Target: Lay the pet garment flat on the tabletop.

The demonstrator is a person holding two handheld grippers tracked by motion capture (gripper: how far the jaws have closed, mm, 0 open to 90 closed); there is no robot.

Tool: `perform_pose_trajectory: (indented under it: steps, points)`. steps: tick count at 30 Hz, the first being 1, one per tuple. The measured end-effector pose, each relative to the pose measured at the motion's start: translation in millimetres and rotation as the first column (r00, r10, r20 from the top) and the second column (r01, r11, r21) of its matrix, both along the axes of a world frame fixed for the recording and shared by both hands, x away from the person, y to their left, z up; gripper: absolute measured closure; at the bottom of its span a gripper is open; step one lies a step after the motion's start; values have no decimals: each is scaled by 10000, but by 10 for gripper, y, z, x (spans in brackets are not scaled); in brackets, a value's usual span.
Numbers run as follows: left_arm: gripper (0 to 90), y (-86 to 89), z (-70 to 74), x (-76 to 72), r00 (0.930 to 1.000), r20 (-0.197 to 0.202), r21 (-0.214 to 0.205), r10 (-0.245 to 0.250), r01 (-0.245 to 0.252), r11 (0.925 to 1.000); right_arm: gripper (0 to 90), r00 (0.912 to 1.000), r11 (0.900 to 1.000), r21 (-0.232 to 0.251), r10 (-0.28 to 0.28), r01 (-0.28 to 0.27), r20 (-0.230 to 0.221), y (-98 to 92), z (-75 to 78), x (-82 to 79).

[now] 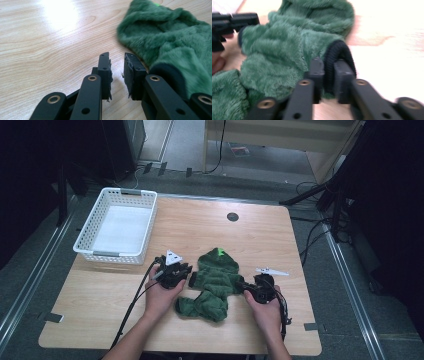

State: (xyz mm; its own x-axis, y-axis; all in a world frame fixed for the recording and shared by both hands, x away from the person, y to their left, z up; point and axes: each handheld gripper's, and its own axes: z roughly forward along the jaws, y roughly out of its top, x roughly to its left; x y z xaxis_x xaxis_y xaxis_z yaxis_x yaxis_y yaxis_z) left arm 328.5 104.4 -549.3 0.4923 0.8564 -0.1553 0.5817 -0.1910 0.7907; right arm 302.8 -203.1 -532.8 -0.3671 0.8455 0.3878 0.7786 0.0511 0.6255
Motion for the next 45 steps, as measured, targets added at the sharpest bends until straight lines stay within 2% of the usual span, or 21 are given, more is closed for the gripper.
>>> perform_pose_trajectory:
  steps: [2,5,7,9,12,15,16,17,18,19,21,23,25,27,29,31,32,35,38,41,45]
  points:
    - [753,-3,0,-7,10000,71,-16,-48,48,10000,680,9993,9993,-79,370,-370,-47,-34,16,-15]
    - [722,-2,4,-18,9998,178,-53,-119,120,9999,615,9983,9989,-71,476,-473,329,-104,69,-78]
    - [687,14,9,-34,9986,398,-423,-358,375,9984,617,9977,9994,27,344,-347,592,-162,143,-106]
    - [641,36,22,-55,9963,657,-773,-556,606,9952,655,9929,9999,137,-106,91,1183,-208,255,-136]
    - [578,56,38,-87,9883,1165,-1368,-982,1139,9840,729,9699,9981,207,-612,579,2358,-129,413,-130]
    - [569,1,44,-136,9723,1625,-1252,-1683,1895,9739,753,9533,9999,-19,-105,116,3018,128,376,-53]
    - [584,-24,41,-151,9663,1700,-1067,-1931,2128,9712,753,9522,9995,-302,213,-127,3048,238,319,-14]
    - [602,-24,41,-151,9663,1700,-1067,-1931,2128,9712,754,9512,9973,-697,449,-247,3053,340,249,22]
    - [631,-66,38,-180,9569,1756,-723,-2312,2467,9664,753,9556,9936,-1090,604,-299,2884,444,167,54]
    - [646,-73,39,-191,9540,1831,-605,-2373,2518,9659,742,9597,9923,-1166,728,-423,2713,488,125,66]
    - [656,-48,54,-209,9560,1974,-739,-2169,2351,9692,707,9679,9864,-1496,1022,-687,2296,565,54,67]
    - [649,33,79,-222,9593,2280,-1346,-1664,2003,9704,683,9722,9803,-1818,1147,-775,2041,586,12,60]
    - [625,154,100,-228,9636,2497,-2181,-955,1521,9640,682,9742,9833,-1660,1079,-751,1983,576,-40,56]
    - [612,217,104,-225,9645,2523,-2756,-780,1489,9497,683,9768,9818,-1763,1042,-710,1872,594,-102,68]
    - [612,177,94,-215,9650,2397,-2512,-1060,1671,9534,681,9732,9820,-1773,1024,-659,2058,639,-132,81]
    - [614,88,87,-225,9608,2404,-1925,-1382,1868,9634,679,9725,9818,-1790,1005,-628,2100,693,-143,111]
    - [620,45,79,-224,9620,2321,-1564,-1441,1831,9706,680,9704,9818,-1790,1027,-636,2186,715,-154,133]
    - [636,-20,47,-183,9782,1818,-677,-1000,1139,9912,679,9734,9825,-1800,859,-474,2126,802,-148,212]
    - [638,11,48,-155,9845,1638,-854,-622,770,9934,682,9702,9798,-1980,735,-271,2307,918,-158,288]
    - [634,53,53,-152,9844,1715,-1138,-402,603,9917,688,9704,9763,-2162,636,-121,2328,1023,-151,382]
    - [618,75,21,-67,9945,1043,-1268,95,39,9919,697,9646,9722,-2340,617,0,2563,1136,-164,509]
